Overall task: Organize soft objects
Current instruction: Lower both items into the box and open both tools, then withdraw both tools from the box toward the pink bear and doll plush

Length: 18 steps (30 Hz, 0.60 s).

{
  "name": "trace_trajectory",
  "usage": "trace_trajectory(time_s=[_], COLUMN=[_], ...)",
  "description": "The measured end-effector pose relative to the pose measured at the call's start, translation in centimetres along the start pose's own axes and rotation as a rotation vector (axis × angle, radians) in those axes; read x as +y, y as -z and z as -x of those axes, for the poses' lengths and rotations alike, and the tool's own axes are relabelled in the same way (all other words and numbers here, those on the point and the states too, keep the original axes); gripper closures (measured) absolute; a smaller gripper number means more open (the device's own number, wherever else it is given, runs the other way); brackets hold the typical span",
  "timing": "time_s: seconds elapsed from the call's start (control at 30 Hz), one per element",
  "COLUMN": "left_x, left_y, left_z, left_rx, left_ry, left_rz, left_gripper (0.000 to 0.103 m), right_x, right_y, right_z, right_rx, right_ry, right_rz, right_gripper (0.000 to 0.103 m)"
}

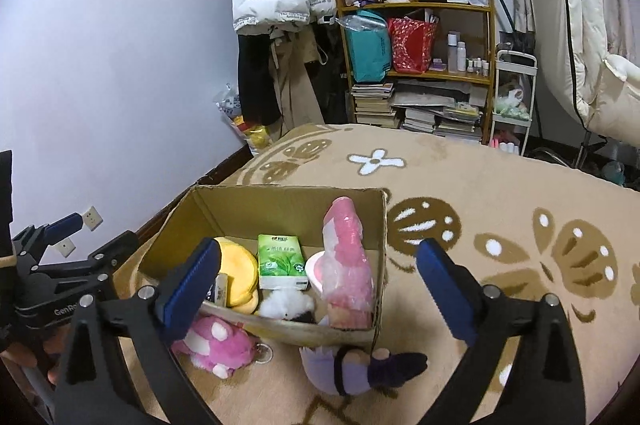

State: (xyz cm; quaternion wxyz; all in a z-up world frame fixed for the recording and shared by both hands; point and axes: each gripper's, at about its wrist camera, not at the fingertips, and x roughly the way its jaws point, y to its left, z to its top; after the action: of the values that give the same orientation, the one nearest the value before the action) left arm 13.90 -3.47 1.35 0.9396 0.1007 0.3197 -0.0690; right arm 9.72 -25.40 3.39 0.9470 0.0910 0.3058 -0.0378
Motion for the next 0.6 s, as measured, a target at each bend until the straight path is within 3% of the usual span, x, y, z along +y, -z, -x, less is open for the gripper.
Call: trace_trajectory(time_s=[0.6], left_x=[1.0], left_y=[2.5], left_z=[3.3], left_rx=[0.028], left_ry=[-0.004], left_rz=[-0.017], left_gripper=[0.005], right_x=[-0.2], right_y=[1.8], right_z=[3.6], right_rx=[0.011], right_ry=[0.023], right_rz=[-0.005], right_gripper=[0.0])
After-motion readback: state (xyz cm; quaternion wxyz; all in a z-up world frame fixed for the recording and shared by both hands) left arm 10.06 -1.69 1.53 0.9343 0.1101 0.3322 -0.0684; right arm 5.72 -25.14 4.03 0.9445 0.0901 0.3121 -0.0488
